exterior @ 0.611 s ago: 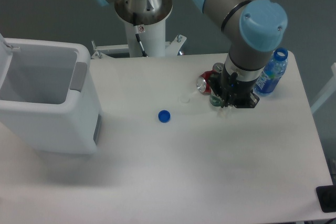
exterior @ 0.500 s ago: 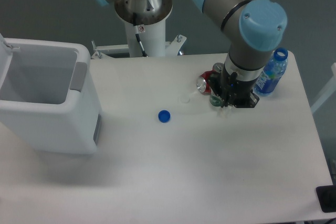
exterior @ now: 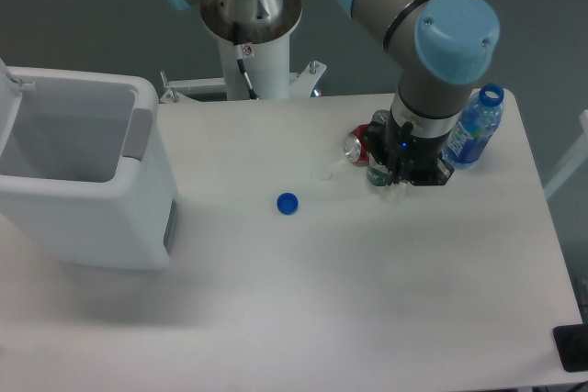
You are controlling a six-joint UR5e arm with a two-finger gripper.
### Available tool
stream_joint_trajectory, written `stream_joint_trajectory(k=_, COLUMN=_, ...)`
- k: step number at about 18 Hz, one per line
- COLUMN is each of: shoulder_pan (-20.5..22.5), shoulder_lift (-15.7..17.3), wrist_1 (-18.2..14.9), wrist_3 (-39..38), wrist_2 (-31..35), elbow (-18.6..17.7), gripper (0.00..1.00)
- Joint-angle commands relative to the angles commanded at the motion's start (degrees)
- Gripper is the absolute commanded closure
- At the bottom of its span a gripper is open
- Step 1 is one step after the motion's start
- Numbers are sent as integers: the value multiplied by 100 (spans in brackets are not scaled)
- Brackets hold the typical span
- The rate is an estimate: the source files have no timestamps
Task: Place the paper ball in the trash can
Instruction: 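Close the gripper on the white paper ball beside the red can, then lift the paper ball and carry it over the white trash bin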
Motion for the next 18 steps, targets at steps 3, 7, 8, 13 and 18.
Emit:
stream_joint_trajectory(k=3, shoulder_pan=-123, shoulder_lift=263, wrist_1=-17, wrist_3=-17, wrist_2=-324, elbow=-61, gripper=100)
stream_joint_trajectory(k=7, shoulder_pan=-307, shoulder_lift=852, wrist_1=-44, wrist_3=-289, wrist_2=-930, elbow=-491, gripper=100)
stream_joint_trajectory(k=8, shoulder_pan=-386, shoulder_lift=992, wrist_1=-44, wrist_3=-394, wrist_2=-993, elbow=-562, gripper=100)
stream_joint_trajectory(k=13, shoulder_pan=-817, shoulder_lift=1353, wrist_1=-26, wrist_3=-913, wrist_2=-1835, elbow=-721, gripper=100)
stream_joint_trajectory(k=18, shoulder_pan=-1405, shoulder_lift=1556, wrist_1=17, wrist_3=-1537, wrist_2=-2065, elbow=-721, gripper=100)
